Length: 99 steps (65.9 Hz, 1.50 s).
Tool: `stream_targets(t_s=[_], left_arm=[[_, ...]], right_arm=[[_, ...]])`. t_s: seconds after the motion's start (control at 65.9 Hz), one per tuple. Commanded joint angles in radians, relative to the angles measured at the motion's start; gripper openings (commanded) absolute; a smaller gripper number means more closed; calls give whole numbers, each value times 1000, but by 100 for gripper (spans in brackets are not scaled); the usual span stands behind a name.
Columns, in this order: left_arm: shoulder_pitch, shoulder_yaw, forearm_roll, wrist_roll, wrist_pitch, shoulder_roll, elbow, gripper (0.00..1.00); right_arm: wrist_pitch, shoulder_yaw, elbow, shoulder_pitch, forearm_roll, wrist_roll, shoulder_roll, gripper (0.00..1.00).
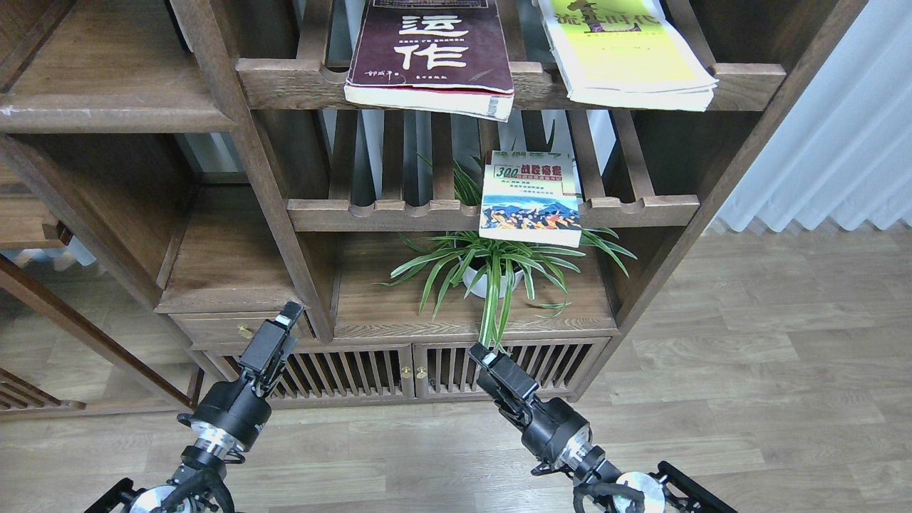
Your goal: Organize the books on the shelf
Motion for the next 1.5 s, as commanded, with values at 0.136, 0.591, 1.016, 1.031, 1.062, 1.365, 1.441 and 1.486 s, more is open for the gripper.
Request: stream_targets(t_s=[0.136,0.591,1.016,1.031,1.062,1.365,1.441,1.486], left_arm=[[-1,4,0,2,0,2,12,100],[7,1,-1,-12,0,-23,21,100],[-4,8,-5,-18,0,-35,9,100],[-6,5,-5,-18,0,-32,10,100],[-6,1,-5,-17,0,-30,12,100],[24,-7,-6,0,0,-21,9,100],[16,-7,-6,0,0,-20,7,100],[16,-6,-6,-1,0,-15,4,100]], right_arm=[[0,-34,-1,-2,1,2,0,100],[0,-93,-4,-5,0,0,0,100],[0,-103,-9,-2,0,2,0,100],[0,-103,-10,0,0,2,0,100],[0,-103,-15,0,-2,2,0,100],[0,-117,-20,0,-2,2,0,100],[0,-116,-21,0,-3,2,0,100],[0,-116,-20,-5,-2,2,0,100]])
